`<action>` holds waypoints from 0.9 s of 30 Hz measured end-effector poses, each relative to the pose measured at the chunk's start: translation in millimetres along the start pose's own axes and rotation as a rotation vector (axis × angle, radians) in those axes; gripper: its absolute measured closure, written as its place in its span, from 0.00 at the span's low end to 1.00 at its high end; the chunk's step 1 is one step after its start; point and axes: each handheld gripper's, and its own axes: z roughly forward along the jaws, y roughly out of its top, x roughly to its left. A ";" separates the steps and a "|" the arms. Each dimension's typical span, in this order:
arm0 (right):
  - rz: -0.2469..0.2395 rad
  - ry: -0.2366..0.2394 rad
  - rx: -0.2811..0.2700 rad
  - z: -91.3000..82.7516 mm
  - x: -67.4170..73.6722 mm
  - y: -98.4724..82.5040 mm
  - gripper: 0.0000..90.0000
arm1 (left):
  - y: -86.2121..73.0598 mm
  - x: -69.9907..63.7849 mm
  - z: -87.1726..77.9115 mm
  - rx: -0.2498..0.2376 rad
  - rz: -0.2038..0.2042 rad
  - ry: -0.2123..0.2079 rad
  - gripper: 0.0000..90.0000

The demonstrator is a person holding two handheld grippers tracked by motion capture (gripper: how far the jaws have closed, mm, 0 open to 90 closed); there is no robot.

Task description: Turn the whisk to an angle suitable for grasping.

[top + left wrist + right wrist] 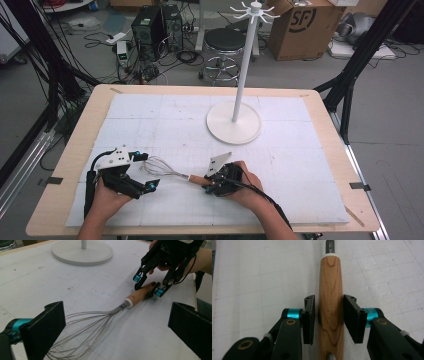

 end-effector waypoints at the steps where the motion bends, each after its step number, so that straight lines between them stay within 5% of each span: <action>1: 0.001 0.000 0.001 -1.1 0.1 -0.5 0.68 | 0.1 -0.4 0.0 -0.001 0.000 0.000 0.02; 17: 0.084 -0.076 -0.003 -16.9 -9.0 -25.9 0.54 | 0.2 -0.3 -0.5 -0.003 -0.002 -0.001 0.02; 27: 0.147 -0.178 0.010 -21.6 -19.6 -31.5 0.52 | -0.2 0.1 -0.3 -0.002 -0.004 -0.002 0.02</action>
